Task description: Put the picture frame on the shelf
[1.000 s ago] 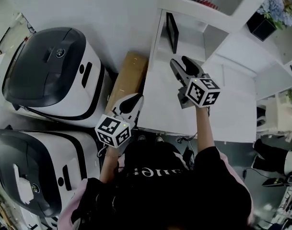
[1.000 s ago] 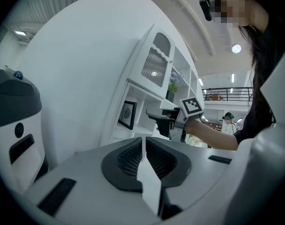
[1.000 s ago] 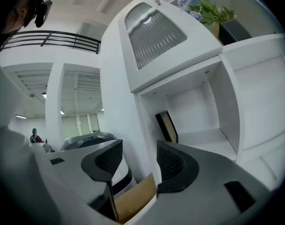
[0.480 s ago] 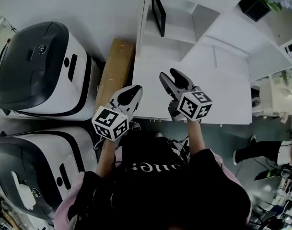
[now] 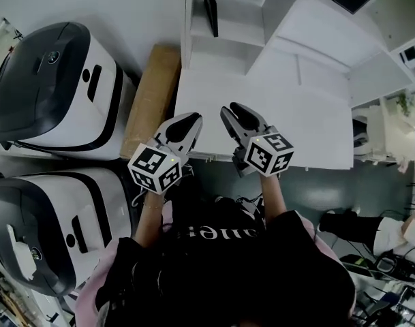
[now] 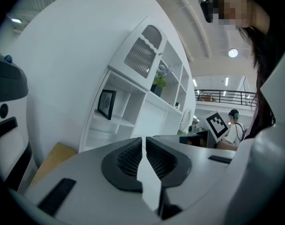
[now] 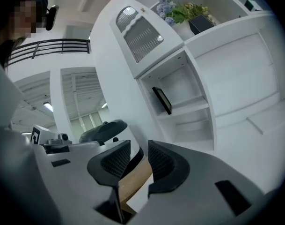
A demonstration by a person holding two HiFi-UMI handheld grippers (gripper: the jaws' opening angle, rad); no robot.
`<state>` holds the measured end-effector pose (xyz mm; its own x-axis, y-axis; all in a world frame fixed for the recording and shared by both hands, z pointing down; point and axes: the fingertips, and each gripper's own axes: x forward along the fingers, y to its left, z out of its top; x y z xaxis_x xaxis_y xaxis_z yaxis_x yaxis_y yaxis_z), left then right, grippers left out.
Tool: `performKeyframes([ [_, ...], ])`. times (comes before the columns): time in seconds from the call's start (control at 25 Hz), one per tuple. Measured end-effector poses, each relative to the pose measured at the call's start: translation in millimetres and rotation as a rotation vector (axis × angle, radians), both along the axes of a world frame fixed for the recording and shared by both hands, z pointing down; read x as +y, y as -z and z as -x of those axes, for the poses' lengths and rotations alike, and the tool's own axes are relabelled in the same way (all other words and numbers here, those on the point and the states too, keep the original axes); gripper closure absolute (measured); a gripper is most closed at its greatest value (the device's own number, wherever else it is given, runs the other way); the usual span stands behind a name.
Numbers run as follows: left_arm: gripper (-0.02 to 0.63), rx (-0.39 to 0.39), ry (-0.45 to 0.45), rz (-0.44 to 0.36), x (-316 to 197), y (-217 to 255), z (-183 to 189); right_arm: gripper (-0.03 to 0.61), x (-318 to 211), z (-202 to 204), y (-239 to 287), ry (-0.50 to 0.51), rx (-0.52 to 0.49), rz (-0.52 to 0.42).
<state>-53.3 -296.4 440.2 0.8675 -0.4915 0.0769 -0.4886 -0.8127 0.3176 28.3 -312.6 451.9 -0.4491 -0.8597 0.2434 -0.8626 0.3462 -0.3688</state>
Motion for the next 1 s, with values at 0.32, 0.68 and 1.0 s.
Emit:
performKeyframes([
  [0.32, 0.594, 0.009, 0.057, -0.005, 81, 4, -53, 0.494, 94, -47, -4, 0.054, -0.017, -0.003],
  [0.68, 0.594, -0.026, 0.103, 0.007, 177, -5, -103, 0.503, 190, -85, -12, 0.128, -0.019, -0.001],
  [1.0, 0.594, -0.062, 0.097, 0.007, 219, -3, -113, 0.505, 227, -88, -12, 0.144, -0.049, 0.003],
])
